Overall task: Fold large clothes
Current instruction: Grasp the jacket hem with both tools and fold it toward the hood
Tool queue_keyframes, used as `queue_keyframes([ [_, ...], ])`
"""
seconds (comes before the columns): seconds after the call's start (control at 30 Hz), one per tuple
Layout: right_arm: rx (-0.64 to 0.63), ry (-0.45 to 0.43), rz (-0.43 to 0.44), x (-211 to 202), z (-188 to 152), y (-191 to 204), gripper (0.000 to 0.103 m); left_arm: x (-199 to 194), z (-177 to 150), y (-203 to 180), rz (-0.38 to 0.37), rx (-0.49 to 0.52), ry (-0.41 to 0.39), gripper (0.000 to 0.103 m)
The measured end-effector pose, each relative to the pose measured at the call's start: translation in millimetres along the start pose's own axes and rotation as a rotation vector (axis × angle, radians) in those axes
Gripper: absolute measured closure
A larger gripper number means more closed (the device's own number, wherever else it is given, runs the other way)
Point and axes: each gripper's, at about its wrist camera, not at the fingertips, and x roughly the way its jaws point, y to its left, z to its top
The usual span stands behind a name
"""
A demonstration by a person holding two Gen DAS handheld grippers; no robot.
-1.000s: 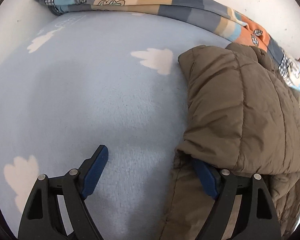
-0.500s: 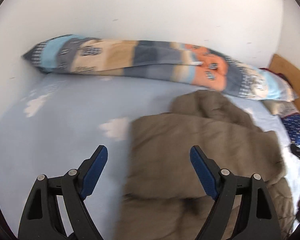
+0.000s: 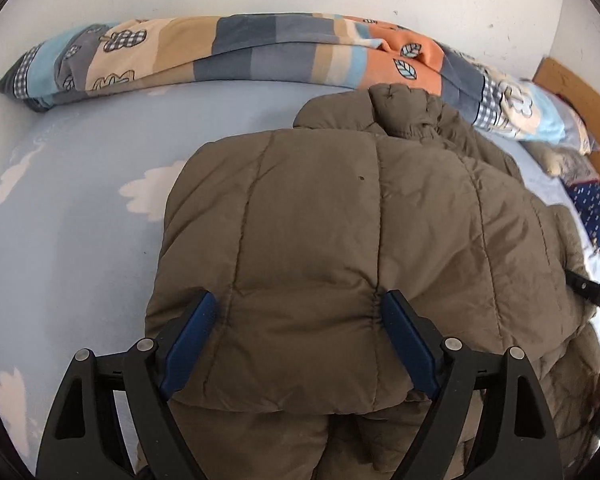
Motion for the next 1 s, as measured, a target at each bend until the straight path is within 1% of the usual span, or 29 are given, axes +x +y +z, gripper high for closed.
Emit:
queue_keyframes([
  [0.1, 0.026, 0.016, -0.002, 4, -1, -6, 0.087, -7, 4, 4, -0.008, -0.026, -0.007, 0.018],
  [0.17, 0.027, 0.008, -0.011, -3, 1, -4, 0.087, -20, 10, 5, -0.029, -0.049, -0.045, 0.018],
  [0.27, 0.006, -0.067, -0.006, -26, 6, 7, 0.085, -37, 17, 2, -0.050, -0.056, -0.109, 0.018],
  [0.3, -0.004, -0.095, 0.001, -32, 7, 11, 0.085, -40, 18, -2, -0.058, -0.046, -0.118, 0.018],
  [0.37, -0.039, -0.127, 0.005, -39, 7, 22, 0.085, -45, 16, -11, -0.051, -0.014, -0.143, 0.018],
  [0.4, -0.054, -0.137, 0.012, -41, 6, 27, 0.083, -44, 15, -17, -0.047, 0.013, -0.143, 0.018],
  [0.47, -0.083, -0.128, 0.027, -39, 4, 35, 0.083, -39, 13, -28, -0.039, 0.057, -0.132, 0.018],
  [0.6, -0.098, -0.144, -0.005, -41, 1, 35, 0.083, -24, 5, -40, -0.031, 0.099, -0.082, 0.018],
  [0.7, -0.090, -0.170, -0.082, -46, 4, 32, 0.083, -15, 1, -43, -0.011, 0.109, -0.057, 0.018],
  [0.73, -0.095, -0.182, -0.123, -47, 4, 32, 0.083, -14, 0, -43, -0.011, 0.110, -0.057, 0.018],
  [0.77, -0.092, -0.192, -0.137, -52, 5, 29, 0.083, -14, 0, -43, -0.009, 0.111, -0.059, 0.018],
  [0.83, -0.080, -0.217, -0.128, -58, 6, 27, 0.083, -18, 0, -45, -0.005, 0.116, -0.066, 0.018],
  [0.87, -0.079, -0.231, -0.110, -61, 6, 28, 0.083, -21, 0, -46, -0.008, 0.116, -0.077, 0.018],
  [0.9, -0.086, -0.248, -0.065, -63, 6, 31, 0.083, -24, 1, -48, -0.017, 0.118, -0.085, 0.018],
  [0.97, -0.116, -0.233, -0.001, -58, 6, 40, 0.083, -26, 0, -53, -0.020, 0.132, -0.094, 0.018],
  [1.0, -0.133, -0.213, 0.013, -53, 4, 45, 0.083, -25, -2, -55, -0.016, 0.145, -0.089, 0.018],
])
